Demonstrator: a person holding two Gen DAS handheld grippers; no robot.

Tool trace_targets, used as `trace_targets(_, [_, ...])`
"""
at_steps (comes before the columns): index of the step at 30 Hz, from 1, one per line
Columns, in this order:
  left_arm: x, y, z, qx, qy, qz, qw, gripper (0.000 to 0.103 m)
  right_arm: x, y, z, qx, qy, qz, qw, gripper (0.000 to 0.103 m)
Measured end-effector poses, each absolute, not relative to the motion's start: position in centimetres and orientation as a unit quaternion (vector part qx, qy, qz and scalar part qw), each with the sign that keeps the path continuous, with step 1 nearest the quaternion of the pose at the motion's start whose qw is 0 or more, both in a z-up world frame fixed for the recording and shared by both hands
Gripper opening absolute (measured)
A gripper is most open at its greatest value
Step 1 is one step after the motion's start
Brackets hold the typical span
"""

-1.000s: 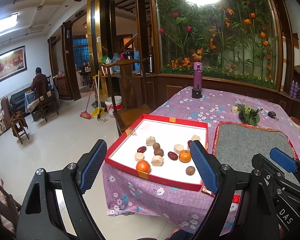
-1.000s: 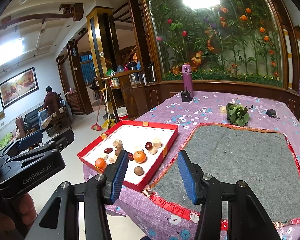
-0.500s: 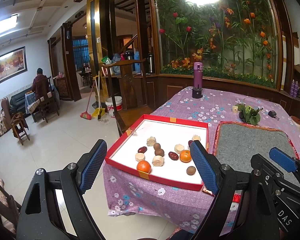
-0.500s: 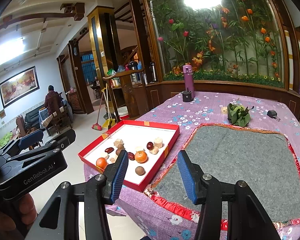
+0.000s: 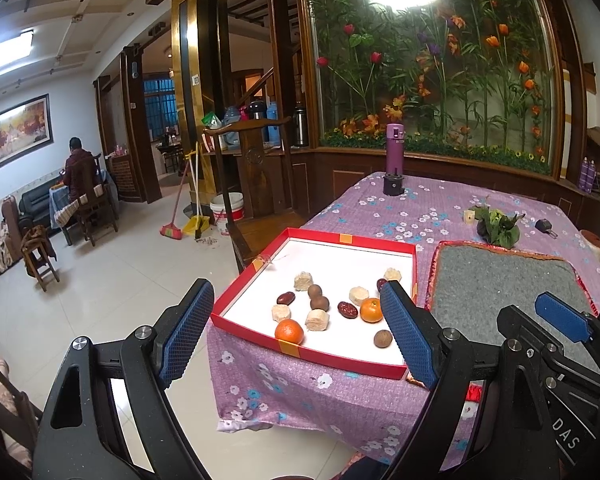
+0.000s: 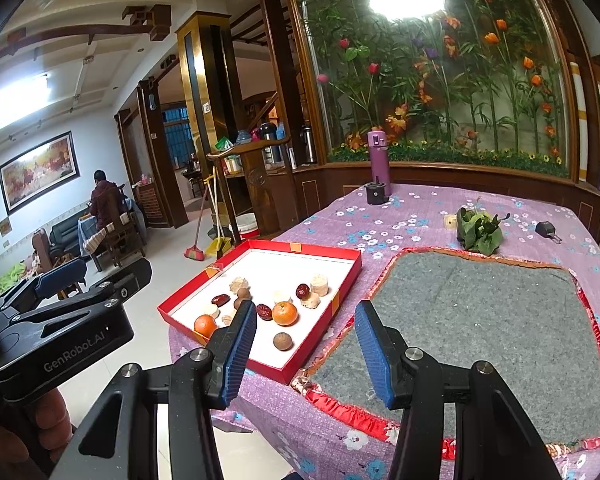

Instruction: Organize fruits

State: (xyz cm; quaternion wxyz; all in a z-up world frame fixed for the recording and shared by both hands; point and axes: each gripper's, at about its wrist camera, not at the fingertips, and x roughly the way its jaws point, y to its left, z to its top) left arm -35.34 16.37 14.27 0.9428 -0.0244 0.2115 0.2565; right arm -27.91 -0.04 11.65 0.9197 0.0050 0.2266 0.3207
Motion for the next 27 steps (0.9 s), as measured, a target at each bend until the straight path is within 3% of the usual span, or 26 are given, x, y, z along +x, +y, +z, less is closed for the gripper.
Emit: trace_targets(27, [-35.93, 16.4, 13.95, -0.024, 0.212, 0.249, 0.945, 0.086, -28.28, -0.25, 11.76, 0.012, 0.212, 0.317, 0.924, 0.049])
